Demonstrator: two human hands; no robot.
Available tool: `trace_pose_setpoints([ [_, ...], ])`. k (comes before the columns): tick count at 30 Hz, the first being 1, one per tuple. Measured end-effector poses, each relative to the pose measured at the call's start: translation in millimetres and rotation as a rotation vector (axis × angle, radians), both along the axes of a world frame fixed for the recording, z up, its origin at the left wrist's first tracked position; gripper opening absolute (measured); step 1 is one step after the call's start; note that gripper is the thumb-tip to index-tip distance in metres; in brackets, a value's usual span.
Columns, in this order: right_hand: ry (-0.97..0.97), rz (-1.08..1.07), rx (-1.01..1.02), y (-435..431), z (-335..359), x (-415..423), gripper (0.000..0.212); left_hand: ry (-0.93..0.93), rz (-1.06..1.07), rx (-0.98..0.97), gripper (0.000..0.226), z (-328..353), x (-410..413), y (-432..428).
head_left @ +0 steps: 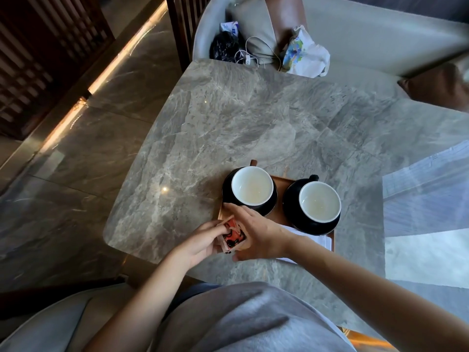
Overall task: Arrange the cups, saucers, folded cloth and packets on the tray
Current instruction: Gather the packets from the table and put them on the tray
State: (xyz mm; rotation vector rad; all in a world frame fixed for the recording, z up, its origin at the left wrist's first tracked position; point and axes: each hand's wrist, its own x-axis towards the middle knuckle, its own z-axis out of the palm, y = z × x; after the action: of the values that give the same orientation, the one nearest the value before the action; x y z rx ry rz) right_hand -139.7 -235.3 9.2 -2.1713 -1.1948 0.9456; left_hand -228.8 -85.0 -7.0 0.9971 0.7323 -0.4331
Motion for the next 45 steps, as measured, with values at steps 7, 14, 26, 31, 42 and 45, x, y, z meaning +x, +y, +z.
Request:
trace_pose_setpoints([
  [7,0.623,-0.6,0.018,-13.9,-15.1,-12.4,0.035,0.036,0.214,-0.001,0.013,-16.8,-0.1,-12.2],
  [14,0.485,-0.719,0.045,-1.8,-27.6,-13.9,0.017,0.055,0.083,0.188,0.013,-24.3,2.6,-17.2],
  [26,0.045,-0.493,-0.062,0.5,-49.5,-13.6,0.023,-0.323,-0.58,1.285,0.028,-47.3,3.1,6.8],
  [31,0.033,-0.492,-0.061,2.3,-56.4,-17.5,0.024,-0.323,-0.721,1.462,0.029,-54.0,9.6,9.8],
  [42,0.025,-0.438,-0.098,-0.2,-57.8,-31.8,0.044,-0.392,-0.846,1.545,0.026,-50.9,13.6,12.6],
  [45,0.061,-0.48,-0.099,0.1,-56.4,-33.8,0.045,-0.324,-0.824,1.544,0.028,-47.8,15.2,7.8],
])
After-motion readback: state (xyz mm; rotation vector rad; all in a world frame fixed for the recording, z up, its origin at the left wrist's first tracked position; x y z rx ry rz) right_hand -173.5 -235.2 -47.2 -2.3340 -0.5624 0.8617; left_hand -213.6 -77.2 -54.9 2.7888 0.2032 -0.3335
